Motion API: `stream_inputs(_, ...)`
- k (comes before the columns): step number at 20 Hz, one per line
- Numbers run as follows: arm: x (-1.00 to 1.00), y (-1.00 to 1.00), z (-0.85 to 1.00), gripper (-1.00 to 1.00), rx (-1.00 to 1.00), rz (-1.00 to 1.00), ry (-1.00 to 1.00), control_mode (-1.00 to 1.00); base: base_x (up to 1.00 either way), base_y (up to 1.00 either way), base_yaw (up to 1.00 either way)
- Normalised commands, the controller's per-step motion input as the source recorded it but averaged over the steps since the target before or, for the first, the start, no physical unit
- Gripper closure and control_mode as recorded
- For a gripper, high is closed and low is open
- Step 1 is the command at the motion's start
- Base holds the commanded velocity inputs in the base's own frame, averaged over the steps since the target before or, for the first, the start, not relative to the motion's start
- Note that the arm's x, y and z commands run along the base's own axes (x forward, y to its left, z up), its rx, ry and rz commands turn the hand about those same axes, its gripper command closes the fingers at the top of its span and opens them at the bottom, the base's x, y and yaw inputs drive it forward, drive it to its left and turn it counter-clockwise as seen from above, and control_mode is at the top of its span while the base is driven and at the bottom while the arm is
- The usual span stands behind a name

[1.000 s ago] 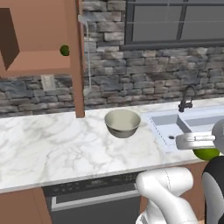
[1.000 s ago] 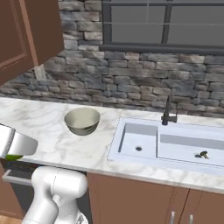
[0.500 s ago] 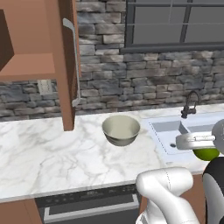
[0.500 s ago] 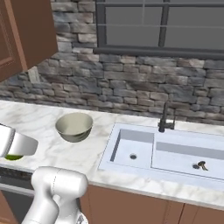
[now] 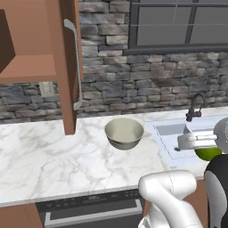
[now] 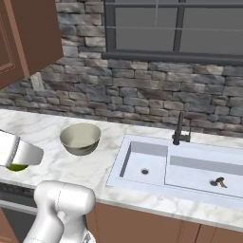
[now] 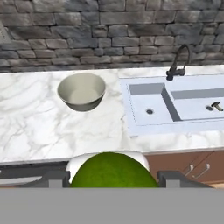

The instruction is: Pick the limes from the cabinet and place them in one bowl. Pick the mushroom from the sink and place it in the other bowl.

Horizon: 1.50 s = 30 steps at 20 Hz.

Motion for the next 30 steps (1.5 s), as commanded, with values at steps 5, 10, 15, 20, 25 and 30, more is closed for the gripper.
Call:
stream_inputs(5, 0.80, -0.06, 0.00, 1.00, 0.03, 0.11, 0.02, -1.00, 0.00, 0.00, 0.00)
stream_inputs(10, 0.95, -0.01, -0.01, 1.00, 0.01, 0.20, 0.12, -1.00, 0.00, 0.00, 0.00)
stream_inputs(15, 0.98, 0.00, -0.22, 1.00, -0.02, 0.18, 0.17, -1.00, 0.00, 0.00, 0.00)
stream_inputs(20, 0.96, 0.05, -0.47, 1.00, -0.15, 0.13, 0.09, -1.00, 0.00, 0.00, 0.00)
stream_inputs(25, 0.88, 0.22, -0.53, 1.00, -0.15, 0.14, 0.01, -1.00, 0.00, 0.00, 0.00)
stream_inputs(30, 0.80, 0.21, -0.26, 1.00, 0.00, 0.19, 0.04, -1.00, 0.00, 0.00, 0.00)
